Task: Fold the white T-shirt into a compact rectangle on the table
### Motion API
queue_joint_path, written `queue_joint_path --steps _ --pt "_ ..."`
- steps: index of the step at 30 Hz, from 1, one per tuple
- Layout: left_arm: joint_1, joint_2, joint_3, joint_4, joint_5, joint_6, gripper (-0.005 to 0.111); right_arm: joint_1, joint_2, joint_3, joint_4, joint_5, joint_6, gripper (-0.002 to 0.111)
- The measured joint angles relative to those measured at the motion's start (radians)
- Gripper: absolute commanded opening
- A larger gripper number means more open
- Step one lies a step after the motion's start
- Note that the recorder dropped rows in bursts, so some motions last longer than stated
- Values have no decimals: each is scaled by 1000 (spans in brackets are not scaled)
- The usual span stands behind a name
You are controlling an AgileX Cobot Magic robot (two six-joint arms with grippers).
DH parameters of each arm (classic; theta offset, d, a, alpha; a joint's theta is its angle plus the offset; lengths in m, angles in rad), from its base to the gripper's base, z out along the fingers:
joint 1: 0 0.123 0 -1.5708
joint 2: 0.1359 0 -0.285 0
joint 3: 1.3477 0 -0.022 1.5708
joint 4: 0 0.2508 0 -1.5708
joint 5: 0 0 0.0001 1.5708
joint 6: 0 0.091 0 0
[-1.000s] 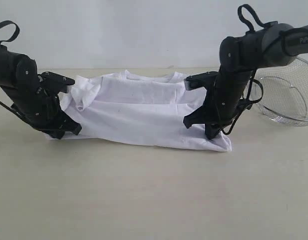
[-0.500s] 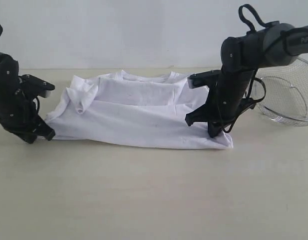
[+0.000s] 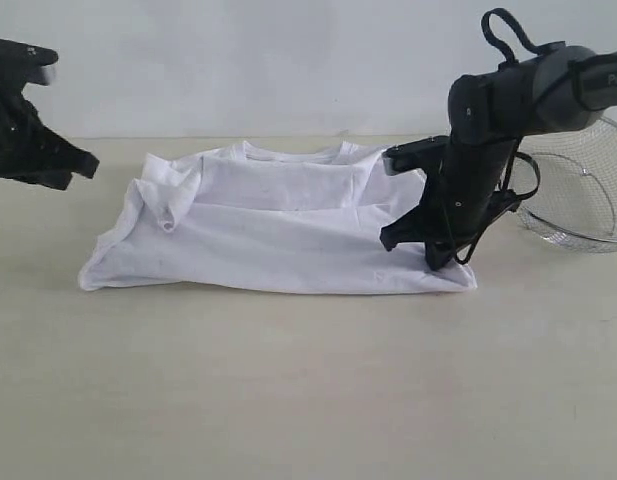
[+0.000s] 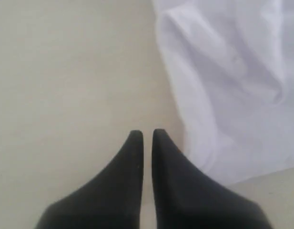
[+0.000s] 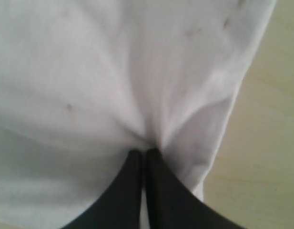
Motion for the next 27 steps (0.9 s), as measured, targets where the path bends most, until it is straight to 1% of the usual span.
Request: queue_joint_path --steps 3,6,9,13,15,18,20,22,24,27 --pt "-21 17 0 -167 -4 82 5 -10 -29 8 -33 -10 0 0" --pt "-42 57 0 -241 -4 131 5 -14 -64 -3 -52 -38 -12 0" --pt "-70 111 0 -264 -11 148 5 -16 -73 -42 -41 -57 -31 0" --pt "-106 169 -13 -270 -28 152 5 -16 -41 -95 35 -65 -86 0" --pt "-131 206 -51 -273 -32 154 5 -16 3 -147 103 -66 -141 0" --pt "-145 260 -95 -274 -32 156 5 -16 76 -209 166 -44 -178 0" --pt "-145 292 -99 -258 -32 146 5 -16 122 -234 182 -36 -184 0" --pt "-145 312 -100 -185 -32 102 5 -16 142 -246 187 -34 -186 0" --pt "-149 318 -104 -72 -36 14 5 -18 151 -255 189 -25 -186 0" --pt "-147 318 -108 11 -40 -53 5 -19 159 -266 191 -14 -188 0"
